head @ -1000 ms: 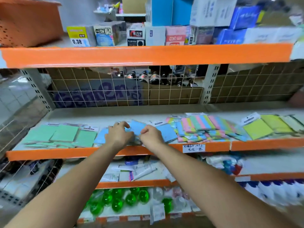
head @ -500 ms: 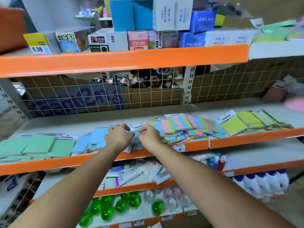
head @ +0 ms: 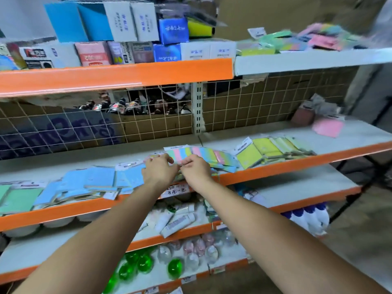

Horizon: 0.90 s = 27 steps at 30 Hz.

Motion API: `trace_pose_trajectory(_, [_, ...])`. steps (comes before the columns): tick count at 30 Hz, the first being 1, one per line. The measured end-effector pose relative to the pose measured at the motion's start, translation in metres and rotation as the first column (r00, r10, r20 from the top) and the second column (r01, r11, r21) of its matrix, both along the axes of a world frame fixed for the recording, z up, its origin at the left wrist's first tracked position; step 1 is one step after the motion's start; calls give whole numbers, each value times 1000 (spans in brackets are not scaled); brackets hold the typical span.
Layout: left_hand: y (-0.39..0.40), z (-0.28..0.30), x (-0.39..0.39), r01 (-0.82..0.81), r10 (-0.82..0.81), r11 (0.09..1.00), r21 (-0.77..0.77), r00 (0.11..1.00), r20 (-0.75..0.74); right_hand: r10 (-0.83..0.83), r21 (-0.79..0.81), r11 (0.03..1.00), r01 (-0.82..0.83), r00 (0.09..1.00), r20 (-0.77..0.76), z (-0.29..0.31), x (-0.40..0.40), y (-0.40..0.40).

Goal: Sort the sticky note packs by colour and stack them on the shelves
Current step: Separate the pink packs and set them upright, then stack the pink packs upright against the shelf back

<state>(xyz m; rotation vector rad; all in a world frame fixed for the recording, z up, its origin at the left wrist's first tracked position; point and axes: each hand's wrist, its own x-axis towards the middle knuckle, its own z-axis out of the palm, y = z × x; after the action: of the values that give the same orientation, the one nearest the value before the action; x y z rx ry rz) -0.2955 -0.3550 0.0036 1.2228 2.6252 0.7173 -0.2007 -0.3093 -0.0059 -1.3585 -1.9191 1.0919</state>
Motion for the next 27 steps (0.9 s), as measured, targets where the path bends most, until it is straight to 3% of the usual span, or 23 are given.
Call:
trace_pose_trajectory(9, [69,9,88,206,-208,968,142,978,3,-150,-13,989,149,987,-61,3,99,52])
trace_pose_trajectory(18, [143,2,166,399,-408,906,139,912,46,-288,-5,958,288,956,-65,3,180,112])
trace_pose_trajectory(27, [240,12,211,425,-433,894,143,901,33,-384,-1,923,385,918,-98,8,228,194])
